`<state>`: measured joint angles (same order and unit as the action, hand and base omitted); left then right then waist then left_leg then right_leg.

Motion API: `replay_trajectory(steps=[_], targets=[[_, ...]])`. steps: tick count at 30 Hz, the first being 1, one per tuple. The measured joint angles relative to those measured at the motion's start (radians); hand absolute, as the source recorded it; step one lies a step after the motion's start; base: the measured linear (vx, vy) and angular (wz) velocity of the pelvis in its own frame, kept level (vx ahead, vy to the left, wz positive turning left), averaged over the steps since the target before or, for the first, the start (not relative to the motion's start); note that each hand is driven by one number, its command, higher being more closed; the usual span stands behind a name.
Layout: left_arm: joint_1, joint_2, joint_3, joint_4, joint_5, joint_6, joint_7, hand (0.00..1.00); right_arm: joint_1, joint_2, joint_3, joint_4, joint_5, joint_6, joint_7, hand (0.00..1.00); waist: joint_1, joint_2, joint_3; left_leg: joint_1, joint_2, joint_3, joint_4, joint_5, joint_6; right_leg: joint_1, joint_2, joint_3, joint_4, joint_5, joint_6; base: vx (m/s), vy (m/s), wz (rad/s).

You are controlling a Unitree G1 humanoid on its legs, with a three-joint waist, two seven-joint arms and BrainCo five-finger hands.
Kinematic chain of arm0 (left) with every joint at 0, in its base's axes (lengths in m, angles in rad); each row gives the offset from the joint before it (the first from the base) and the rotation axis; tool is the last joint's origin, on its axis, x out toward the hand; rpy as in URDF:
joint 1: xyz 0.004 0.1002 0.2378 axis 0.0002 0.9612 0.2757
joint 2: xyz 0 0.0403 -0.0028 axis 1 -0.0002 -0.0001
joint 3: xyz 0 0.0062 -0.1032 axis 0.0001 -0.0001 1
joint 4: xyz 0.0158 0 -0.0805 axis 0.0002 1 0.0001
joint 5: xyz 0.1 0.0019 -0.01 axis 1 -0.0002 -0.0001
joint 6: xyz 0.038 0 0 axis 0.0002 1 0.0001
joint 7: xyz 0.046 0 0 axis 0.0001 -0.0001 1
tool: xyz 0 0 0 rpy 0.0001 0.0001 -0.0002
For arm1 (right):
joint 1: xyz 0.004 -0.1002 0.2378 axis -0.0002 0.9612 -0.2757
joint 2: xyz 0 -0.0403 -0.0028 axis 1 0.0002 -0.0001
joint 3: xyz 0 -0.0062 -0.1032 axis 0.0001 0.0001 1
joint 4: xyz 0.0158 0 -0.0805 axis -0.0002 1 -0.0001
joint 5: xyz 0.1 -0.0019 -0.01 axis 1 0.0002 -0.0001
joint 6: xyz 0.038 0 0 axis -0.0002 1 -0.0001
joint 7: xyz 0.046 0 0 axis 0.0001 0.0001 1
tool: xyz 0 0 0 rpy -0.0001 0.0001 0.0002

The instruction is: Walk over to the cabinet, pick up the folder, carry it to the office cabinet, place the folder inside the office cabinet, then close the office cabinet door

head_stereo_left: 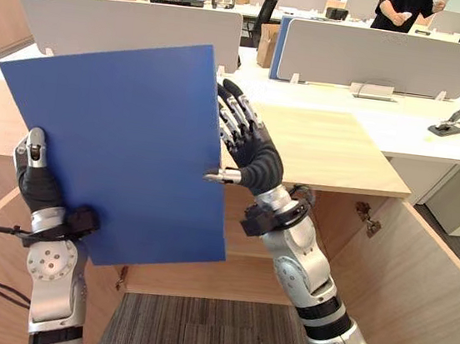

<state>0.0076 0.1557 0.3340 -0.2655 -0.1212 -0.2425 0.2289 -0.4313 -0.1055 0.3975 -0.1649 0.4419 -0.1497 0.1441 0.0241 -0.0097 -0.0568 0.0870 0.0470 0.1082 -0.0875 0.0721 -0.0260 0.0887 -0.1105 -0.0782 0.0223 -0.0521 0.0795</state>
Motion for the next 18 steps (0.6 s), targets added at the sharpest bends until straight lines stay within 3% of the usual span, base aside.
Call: replay_trajectory(steps=[10,18], targets=[[0.016,-0.034,-0.005,-0.001,-0.008,0.0,0.018,1.0,-0.032,0.02,0.036,0.008,-0.114,-0.002,-0.038,0.0,0.011,0.001,0.008,-0.001,0.004,0.001,0.0,-0.002,-0.003,0.0,0.004,0.0,-0.003,0.0,-0.001,0.0,0.0,0.0],[0.055,-0.035,-0.006,-0.001,-0.006,0.021,0.028,1.0,-0.055,0.045,0.043,0.138,-0.152,-0.01,-0.051,0.0,0.013,0.002,0.027,-0.001,0.004,0.001,0.0,-0.001,-0.003,0.0,0.003,-0.002,-0.003,0.0,-0.001,0.0,0.0,0.0]])
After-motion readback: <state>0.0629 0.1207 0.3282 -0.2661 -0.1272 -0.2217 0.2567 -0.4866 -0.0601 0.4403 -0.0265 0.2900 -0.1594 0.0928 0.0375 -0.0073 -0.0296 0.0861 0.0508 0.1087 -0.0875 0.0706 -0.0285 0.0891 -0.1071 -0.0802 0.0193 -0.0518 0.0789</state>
